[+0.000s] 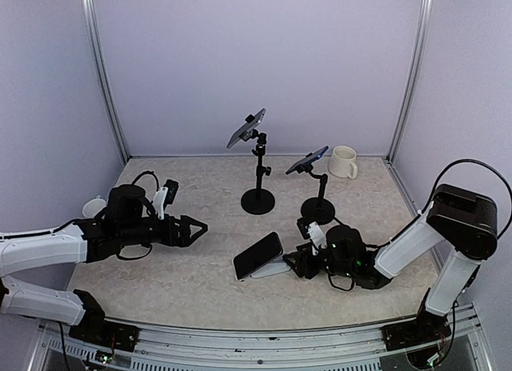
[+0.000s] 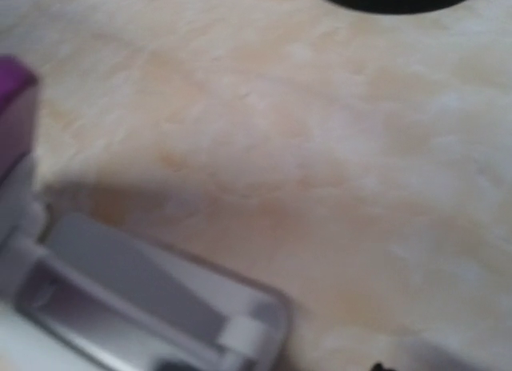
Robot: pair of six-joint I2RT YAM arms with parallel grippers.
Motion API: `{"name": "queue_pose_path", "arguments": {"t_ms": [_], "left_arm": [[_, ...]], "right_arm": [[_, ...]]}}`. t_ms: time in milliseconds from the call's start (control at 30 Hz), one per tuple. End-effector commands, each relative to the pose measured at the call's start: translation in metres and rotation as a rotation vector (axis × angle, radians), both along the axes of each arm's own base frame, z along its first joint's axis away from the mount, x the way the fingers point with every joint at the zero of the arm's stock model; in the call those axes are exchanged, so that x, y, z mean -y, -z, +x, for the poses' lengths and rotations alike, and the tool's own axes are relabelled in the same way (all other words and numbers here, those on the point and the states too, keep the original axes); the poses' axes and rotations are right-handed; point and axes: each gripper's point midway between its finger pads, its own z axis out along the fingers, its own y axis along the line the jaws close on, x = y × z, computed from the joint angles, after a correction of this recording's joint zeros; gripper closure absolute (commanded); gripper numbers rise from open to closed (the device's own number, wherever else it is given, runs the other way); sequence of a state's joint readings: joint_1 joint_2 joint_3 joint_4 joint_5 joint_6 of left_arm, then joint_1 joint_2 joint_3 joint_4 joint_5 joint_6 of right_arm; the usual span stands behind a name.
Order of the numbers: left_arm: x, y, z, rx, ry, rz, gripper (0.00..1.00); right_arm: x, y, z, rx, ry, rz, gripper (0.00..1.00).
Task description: Remove the phone from the phone stand
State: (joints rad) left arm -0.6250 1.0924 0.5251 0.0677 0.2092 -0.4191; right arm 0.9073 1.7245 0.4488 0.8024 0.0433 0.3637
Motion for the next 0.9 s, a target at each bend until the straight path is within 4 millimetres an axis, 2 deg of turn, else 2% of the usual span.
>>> {"name": "queue_pose_path", "arguments": {"t_ms": [0, 133, 233, 333, 600, 767, 867], "left_arm": [[0.015, -0.005, -0.013, 0.071, 0.07, 0.008, 0.01], [0.021, -0.008, -0.015, 0.087, 0.08, 0.002, 0.01], [0.021, -0.009, -0.014, 0.094, 0.076, -0.001, 0.01], [0.02, -0.011, -0.014, 0.105, 0.07, -0.006, 0.01], [0.023, -0.016, -0.017, 0.183, 0.079, 0.004, 0.01], [0.029, -0.015, -0.025, 0.22, 0.103, 0.014, 0.01], [0.03, -0.011, -0.027, 0.227, 0.112, 0.027, 0.01]], "right_arm": [[-0.009, -0.018, -0.007, -0.008, -0.063, 0.055, 0.37], [0.0, -0.023, -0.008, -0.042, -0.022, 0.047, 0.29], [0.008, -0.02, -0.011, -0.064, 0.003, 0.041, 0.28], [0.013, -0.009, -0.015, -0.094, 0.013, 0.009, 0.3], [0.003, 0.015, -0.021, -0.137, 0.007, -0.051, 0.34], [0.002, 0.024, -0.015, -0.143, 0.025, -0.086, 0.39], [0.003, 0.023, -0.005, -0.109, 0.053, -0.117, 0.4]]}}
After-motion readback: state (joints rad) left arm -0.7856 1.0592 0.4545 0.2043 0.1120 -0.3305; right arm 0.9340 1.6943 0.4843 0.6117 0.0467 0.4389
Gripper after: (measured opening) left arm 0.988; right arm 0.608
